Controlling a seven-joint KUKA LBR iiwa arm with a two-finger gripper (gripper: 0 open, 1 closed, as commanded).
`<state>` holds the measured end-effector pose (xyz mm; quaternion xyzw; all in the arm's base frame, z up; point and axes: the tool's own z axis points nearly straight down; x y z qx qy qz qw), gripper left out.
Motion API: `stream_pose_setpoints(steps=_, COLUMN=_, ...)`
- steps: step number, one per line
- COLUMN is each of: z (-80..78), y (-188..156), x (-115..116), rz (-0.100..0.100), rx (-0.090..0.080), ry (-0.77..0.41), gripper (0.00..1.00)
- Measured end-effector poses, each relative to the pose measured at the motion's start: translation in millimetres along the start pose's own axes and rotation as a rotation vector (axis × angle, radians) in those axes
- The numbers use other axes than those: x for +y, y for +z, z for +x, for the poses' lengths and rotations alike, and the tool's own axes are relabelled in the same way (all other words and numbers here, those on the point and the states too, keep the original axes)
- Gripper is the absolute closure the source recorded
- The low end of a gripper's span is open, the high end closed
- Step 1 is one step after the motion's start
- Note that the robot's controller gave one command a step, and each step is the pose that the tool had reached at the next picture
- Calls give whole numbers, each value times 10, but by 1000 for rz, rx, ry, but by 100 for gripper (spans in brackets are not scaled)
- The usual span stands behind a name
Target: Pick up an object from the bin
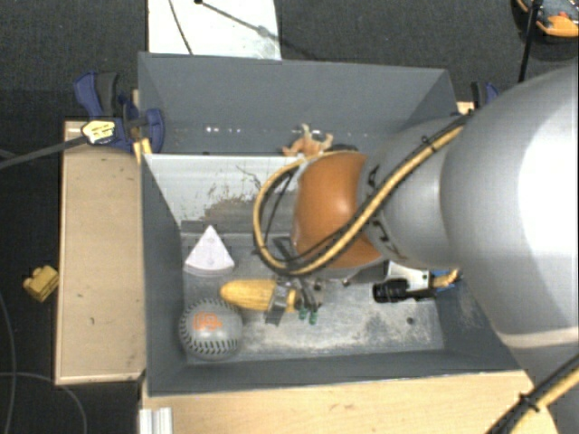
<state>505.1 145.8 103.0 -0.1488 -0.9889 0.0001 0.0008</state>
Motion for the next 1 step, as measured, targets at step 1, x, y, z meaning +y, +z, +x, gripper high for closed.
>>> stream_pose_setpoints(steps=1, z=-2, y=-155, x=1, rz=-1, rx=-2, ry=-1, gripper=100)
